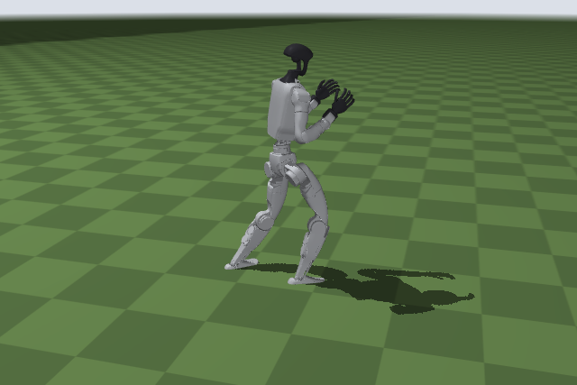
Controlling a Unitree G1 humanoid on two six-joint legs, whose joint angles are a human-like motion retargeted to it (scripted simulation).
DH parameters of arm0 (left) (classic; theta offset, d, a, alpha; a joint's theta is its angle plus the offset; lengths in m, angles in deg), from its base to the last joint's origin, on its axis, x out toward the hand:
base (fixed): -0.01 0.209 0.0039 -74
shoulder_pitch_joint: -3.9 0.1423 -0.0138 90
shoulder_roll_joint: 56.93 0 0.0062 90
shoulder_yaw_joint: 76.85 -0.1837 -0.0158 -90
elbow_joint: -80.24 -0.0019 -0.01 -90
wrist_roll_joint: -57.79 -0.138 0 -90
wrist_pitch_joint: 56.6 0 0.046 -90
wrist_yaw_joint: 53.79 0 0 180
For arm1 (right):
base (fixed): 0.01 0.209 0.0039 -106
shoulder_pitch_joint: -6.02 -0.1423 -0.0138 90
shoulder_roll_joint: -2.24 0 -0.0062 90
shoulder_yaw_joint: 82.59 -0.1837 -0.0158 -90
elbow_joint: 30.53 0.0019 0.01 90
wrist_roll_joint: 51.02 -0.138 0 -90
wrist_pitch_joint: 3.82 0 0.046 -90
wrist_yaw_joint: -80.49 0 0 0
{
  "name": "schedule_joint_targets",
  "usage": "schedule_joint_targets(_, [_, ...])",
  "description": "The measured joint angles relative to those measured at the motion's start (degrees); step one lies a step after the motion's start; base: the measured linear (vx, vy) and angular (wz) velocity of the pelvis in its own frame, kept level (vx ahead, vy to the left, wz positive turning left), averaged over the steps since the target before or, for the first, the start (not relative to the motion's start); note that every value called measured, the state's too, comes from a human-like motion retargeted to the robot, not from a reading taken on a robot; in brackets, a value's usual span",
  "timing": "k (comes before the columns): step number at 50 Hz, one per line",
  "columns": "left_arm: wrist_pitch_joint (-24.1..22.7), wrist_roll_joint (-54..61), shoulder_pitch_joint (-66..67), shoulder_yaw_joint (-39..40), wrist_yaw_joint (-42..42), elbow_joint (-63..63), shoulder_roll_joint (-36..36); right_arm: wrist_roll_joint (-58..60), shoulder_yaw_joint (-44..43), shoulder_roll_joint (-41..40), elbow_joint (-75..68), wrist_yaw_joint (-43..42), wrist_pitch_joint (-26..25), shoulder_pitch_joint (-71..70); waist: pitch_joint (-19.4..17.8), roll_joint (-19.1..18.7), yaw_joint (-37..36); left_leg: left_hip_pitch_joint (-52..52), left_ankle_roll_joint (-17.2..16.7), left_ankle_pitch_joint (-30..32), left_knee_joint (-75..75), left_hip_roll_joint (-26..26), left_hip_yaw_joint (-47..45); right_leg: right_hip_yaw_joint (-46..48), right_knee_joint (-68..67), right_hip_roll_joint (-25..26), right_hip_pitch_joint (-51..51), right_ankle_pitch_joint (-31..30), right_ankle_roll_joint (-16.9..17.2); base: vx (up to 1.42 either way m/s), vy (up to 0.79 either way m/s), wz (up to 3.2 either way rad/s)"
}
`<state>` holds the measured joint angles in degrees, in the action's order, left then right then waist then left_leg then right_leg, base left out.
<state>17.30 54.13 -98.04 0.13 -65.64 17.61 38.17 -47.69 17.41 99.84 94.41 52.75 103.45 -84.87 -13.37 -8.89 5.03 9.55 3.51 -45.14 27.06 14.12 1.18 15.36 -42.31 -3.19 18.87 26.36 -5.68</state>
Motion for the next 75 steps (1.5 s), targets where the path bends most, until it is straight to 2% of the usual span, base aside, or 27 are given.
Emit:
schedule_joint_targets(10, [-0.65,-0.78,4.59,-3.29,-0.09,0.63,-0.77,-1.26,1.74,1.78,-0.42,-1.46,0.79,5.65,1.07,-1.58,1.06,-3.78,0.23,-0.49,1.71,0.38,1.15,1.06,-1.23,-1.01,1.12,1.04,-0.41,0.10,0.04,0.44])
schedule_joint_targets(15, [-0.29,-0.04,5.94,-2.78,-0.27,0.41,-1.89,-1.50,4.99,0.62,-5.17,-0.55,0.40,4.35,1.71,-0.52,2.57,-5.14,1.23,-2.29,4.14,-2.28,0.35,-6.04,-4.29,0.83,3.53,5.25,2.36,0.20,0.06,0.79])
schedule_joint_targets(18, [0.03,0.99,6.02,-2.41,-0.47,0.79,-1.53,-1.13,5.46,0.53,-6.58,-0.05,0.66,3.66,2.39,1.72,4.52,-4.59,2.52,-4.60,5.49,-6.44,-7.26,-9.06,-7.00,-0.48,5.26,8.51,4.08,0.25,0.09,1.00])
schedule_joint_targets(20, [0.28,1.84,6.56,-2.08,-0.73,0.92,-1.27,-1.05,5.99,0.38,-6.91,0.63,0.77,3.57,1.97,1.62,4.09,-4.87,1.59,-4.36,13.81,-9.17,-6.78,-9.77,-9.70,0.76,5.28,10.54,4.00,0.29,0.06,0.17])
schedule_joint_targets(22, [0.38,2.48,7.48,-1.75,-0.70,1.07,-1.11,-1.20,6.63,0.15,-6.99,1.49,0.81,3.52,1.06,-0.44,2.92,-7.01,-1.68,-1.40,25.78,-8.88,-4.90,-9.02,-11.85,4.05,4.36,12.45,2.99,0.30,0.05,-0.04])
schedule_joint_targets(25, [0.74,3.86,8.61,-1.33,-0.34,1.59,-0.38,-2.14,7.31,0.45,-7.04,3.15,0.90,2.49,0.62,-1.67,1.73,-12.65,-1.16,-1.49,38.55,-4.97,-7.33,-7.98,-12.84,5.16,2.37,14.56,2.31,0.32,0.08,0.41])
schedule_joint_targets(28, [1.32,6.18,9.82,-0.74,0.64,2.95,-0.16,-4.06,8.32,0.71,-6.98,4.95,1.13,0.48,1.11,-1.25,-0.10,-19.34,0.81,-3.34,46.66,-2.80,-10.28,-7.64,-12.95,4.30,0.27,15.82,2.76,0.38,0.12,0.56])
schedule_joint_targets(30, [1.70,7.87,10.80,-0.36,1.41,4.04,-0.65,-5.54,8.95,0.76,-6.68,6.11,1.26,-0.68,1.94,-0.01,-1.59,-23.95,2.38,-4.67,48.75,-2.44,-12.42,-6.88,-12.07,2.28,-1.34,15.15,3.61,0.44,0.13,0.50])
schedule_joint_targets(33, [2.05,10.95,12.46,0.37,2.65,5.63,-2.63,-7.80,9.10,0.27,-5.88,7.16,1.51,-1.29,3.85,2.84,-4.17,-30.06,3.93,-4.86,45.45,-3.52,-15.57,-4.37,-8.62,-1.95,-3.89,10.58,5.43,0.50,0.14,0.48])
schedule_joint_targets(37, [2.20,15.01,15.90,0.11,4.40,6.64,-5.19,-10.31,8.86,-0.74,-4.82,7.56,1.73,0.65,5.37,6.93,-5.52,-33.08,4.01,-3.50,34.35,-8.18,-18.05,-12.39,-5.38,-1.04,-8.78,3.69,12.11,0.58,0.17,0.85])
schedule_joint_targets(40, [2.59,17.83,18.51,-0.22,5.61,6.39,-6.65,-11.60,8.81,-0.92,-4.32,7.66,1.69,2.29,5.95,9.16,-6.54,-32.46,2.31,1.33,22.33,-11.95,-18.42,-14.54,-3.56,-2.16,-13.67,-1.93,15.80,0.61,0.14,0.66])
schedule_joint_targets(44, [3.57,20.73,21.72,-0.35,7.08,5.11,-7.55,-11.42,9.25,-0.13,-4.09,7.60,1.05,3.66,7.01,12.01,-6.72,-28.59,-0.67,12.40,2.55,-18.38,-16.66,-13.86,-5.55,-6.70,-17.57,-6.95,17.66,0.60,0.12,0.62])
schedule_joint_targets(45, [3.85,21.27,22.37,-0.27,7.30,4.79,-7.67,-11.21,9.38,0.16,-4.08,7.72,0.76,3.76,7.21,12.56,-6.65,-27.43,-1.18,14.96,-1.79,-19.78,-15.88,-13.83,-6.54,-7.58,-18.29,-7.19,17.66,0.58,0.10,0.50])
schedule_joint_targets(48, [4.33,21.53,23.97,-0.55,6.99,4.32,-7.99,-9.95,9.91,0.79,-4.16,8.21,0.21,4.07,7.90,13.93,-6.41,-27.61,-0.58,16.73,-0.50,-22.06,-13.74,-14.64,-12.85,-9.70,-19.30,-4.49,16.03,0.57,0.08,0.39])
schedule_joint_targets(52, [4.26,17.84,24.88,-0.58,5.02,3.69,-8.13,-7.49,10.87,0.20,-5.47,8.41,-0.39,4.55,7.89,16.14,-6.01,-28.71,3.05,13.06,11.51,-24.99,-11.90,-16.01,-24.90,-13.46,-18.72,-0.85,13.74,0.53,0.05,0.35])
schedule_joint_targets(54, [4.24,14.73,23.02,-0.49,3.34,2.17,-8.36,-6.64,11.59,-0.78,-7.83,8.46,-0.59,3.01,7.30,15.64,-5.82,-28.66,3.58,10.44,15.86,-24.65,-11.00,-16.08,-29.19,-13.33,-16.39,1.09,11.48,0.48,0.03,0.32])
schedule_joint_targets(57, [4.34,12.65,19.88,-1.00,1.87,-0.77,-8.33,-8.09,13.11,-1.47,-11.68,8.85,-0.32,1.10,7.22,13.78,-4.83,-26.61,2.22,10.33,16.03,-23.47,-9.18,-15.37,-30.40,-11.67,-11.95,4.40,7.66,0.44,0.00,0.44])
schedule_joint_targets(60, [4.41,13.00,17.76,-1.56,1.36,-2.90,-8.26,-11.81,14.72,-1.24,-14.21,8.89,0.03,0.91,7.69,11.87,-2.83,-23.30,-0.45,13.95,12.05,-22.48,-7.36,-14.28,-26.25,-9.03,-8.06,6.86,5.36,0.39,-0.03,0.71])
schedule_joint_targets(63, [4.08,14.21,16.68,-2.14,1.08,-4.20,-8.26,-15.09,15.97,-0.85,-16.01,8.34,0.07,1.65,8.48,10.21,-0.56,-20.48,-2.94,18.55,7.71,-21.30,-6.08,-13.73,-18.40,-5.42,-4.97,6.39,5.49,0.35,-0.05,0.88])
schedule_joint_targets(68, [3.44,16.15,16.04,-4.02,1.49,-5.72,-8.41,-17.26,17.48,0.10,-18.17,8.10,-0.99,2.93,9.71,7.61,1.97,-18.38,-5.11,23.01,3.60,-19.46,-4.12,-15.89,-2.59,1.56,-1.81,0.25,8.53,0.30,-0.05,0.86])
schedule_joint_targets(70, [3.46,17.38,16.06,-4.78,2.33,-6.23,-8.67,-17.92,18.02,0.63,-18.84,8.57,-1.64,3.32,10.08,6.77,2.19,-18.12,-4.74,22.25,3.36,-18.85,-3.47,-17.27,2.80,3.71,-1.55,-2.08,9.41,0.27,-0.05,0.77])
schedule_joint_targets(75, [4.45,18.59,17.76,-6.14,4.43,-8.05,-8.85,-17.98,19.28,1.65,-20.37,9.76,-3.35,4.46,10.63,6.94,0.81,-17.70,-1.52,12.14,7.63,-19.57,-2.01,-18.59,3.29,4.50,-1.46,-0.27,9.91,0.25,-0.05,0.71])
